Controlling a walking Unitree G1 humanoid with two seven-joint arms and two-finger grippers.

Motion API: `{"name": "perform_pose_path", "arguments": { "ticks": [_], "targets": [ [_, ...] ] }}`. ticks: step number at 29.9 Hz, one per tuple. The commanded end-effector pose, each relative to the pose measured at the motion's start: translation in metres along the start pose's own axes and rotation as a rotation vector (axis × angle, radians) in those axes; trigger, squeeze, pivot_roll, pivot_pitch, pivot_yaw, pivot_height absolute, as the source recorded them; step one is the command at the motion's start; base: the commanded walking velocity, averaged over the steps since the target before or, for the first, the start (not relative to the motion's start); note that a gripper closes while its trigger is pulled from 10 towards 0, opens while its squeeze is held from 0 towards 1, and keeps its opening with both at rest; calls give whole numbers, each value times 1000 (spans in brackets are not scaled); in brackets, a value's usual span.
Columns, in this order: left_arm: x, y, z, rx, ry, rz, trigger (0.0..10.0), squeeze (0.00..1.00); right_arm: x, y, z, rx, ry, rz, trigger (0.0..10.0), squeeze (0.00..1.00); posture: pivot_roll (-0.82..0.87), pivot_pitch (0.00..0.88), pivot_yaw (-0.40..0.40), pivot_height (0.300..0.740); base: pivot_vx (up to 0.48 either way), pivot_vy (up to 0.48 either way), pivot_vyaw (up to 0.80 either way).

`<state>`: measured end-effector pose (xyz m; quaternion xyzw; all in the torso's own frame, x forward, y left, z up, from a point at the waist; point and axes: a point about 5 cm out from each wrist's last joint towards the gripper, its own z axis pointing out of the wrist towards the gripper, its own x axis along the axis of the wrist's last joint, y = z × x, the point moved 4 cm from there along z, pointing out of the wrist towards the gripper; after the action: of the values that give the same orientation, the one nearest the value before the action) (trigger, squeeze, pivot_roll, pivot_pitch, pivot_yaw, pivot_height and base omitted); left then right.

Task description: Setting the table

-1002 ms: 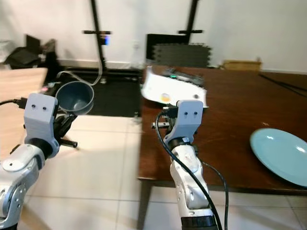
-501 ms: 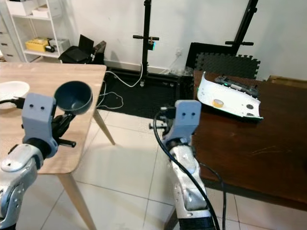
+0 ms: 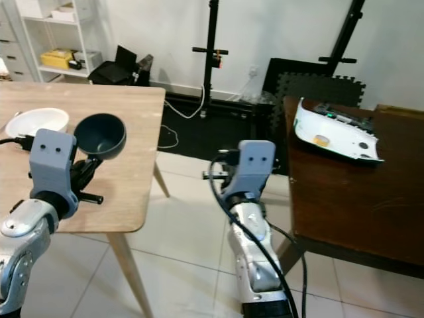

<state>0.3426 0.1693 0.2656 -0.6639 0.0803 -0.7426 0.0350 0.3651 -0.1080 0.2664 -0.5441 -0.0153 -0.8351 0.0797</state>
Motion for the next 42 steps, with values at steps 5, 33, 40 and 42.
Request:
{"name": "perform_pose_path", "arguments": {
  "ticks": [5, 33, 40, 42],
  "targets": [
    [-4, 1, -1, -1, -9, -1, 10000, 0, -4, 6, -3, -19, -12, 4, 10000, 0, 71, 108, 4, 740, 0, 373, 0],
    [-8, -7, 1, 19, -16, 4, 10000, 0, -4, 5, -3, -11, -13, 0, 10000, 0, 72, 105, -1, 740, 0, 375, 0],
    [-8, -8, 2, 24, -15, 8, 10000, 0, -4, 4, -4, -7, -14, 1, 10000, 0, 74, 107, -3, 740, 0, 376, 0],
    [-8, -8, 3, 26, -16, 9, 10000, 0, -4, 4, -3, -8, -15, 1, 10000, 0, 74, 109, -3, 740, 0, 375, 0]
  ]
}}
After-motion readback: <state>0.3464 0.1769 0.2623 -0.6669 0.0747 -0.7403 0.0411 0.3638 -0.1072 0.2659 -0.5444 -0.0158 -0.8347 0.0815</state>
